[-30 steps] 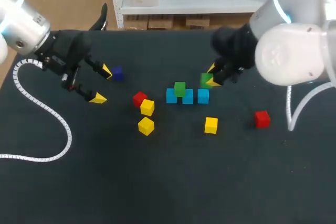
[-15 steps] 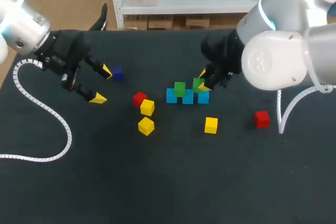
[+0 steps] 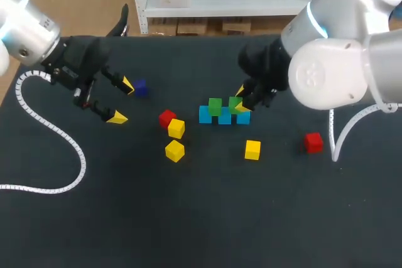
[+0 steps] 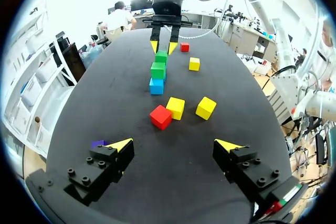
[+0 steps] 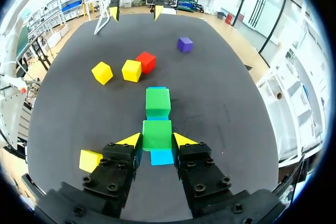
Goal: Place the blue cubes, place green cubes on the blue cubes, place the yellow cubes on the green cubes, then place the red cubes on the yellow cubes, and place purple cube on the red cubes.
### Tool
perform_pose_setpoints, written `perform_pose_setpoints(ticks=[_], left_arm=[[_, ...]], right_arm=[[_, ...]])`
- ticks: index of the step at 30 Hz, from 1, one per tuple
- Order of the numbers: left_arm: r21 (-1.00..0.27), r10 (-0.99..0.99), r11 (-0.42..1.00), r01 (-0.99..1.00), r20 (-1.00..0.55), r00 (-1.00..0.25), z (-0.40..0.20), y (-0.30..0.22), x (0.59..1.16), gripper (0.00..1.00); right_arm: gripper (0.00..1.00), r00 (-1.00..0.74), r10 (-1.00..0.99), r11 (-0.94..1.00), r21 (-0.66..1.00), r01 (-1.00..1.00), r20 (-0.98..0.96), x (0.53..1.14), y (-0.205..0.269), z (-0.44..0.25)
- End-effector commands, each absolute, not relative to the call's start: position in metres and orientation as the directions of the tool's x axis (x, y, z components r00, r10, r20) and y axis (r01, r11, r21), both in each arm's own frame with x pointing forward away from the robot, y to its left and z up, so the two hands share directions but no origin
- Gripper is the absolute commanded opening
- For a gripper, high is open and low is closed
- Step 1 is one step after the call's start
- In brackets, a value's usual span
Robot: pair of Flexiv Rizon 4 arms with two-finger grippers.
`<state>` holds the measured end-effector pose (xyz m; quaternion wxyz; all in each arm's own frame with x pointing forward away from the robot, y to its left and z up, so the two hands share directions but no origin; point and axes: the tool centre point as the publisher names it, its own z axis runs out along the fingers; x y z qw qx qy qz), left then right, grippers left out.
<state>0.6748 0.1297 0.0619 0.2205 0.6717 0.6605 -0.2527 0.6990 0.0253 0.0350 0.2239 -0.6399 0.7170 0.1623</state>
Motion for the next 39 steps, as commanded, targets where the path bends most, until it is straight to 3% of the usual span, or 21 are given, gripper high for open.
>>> perform_pose_setpoints(ticks=[1, 39], left_arm=[[-0.036, 0.774, -0.033, 0.999, -0.634, 0.003, 0.0605, 0.1303, 0.6757, 1.00], [-0.036, 0.774, -0.033, 0.999, -0.634, 0.003, 0.0605, 0.1303, 0.6757, 1.00]], right_arm=[[0.00, -0.080, -0.844, 0.123, -0.045, -0.991, -0.531, 0.7015, 0.0246, 0.0339], [0.00, -0.073, -0.846, 0.107, -0.034, -0.994, -0.529, 0.7038, 0.0254, 0.0281]])
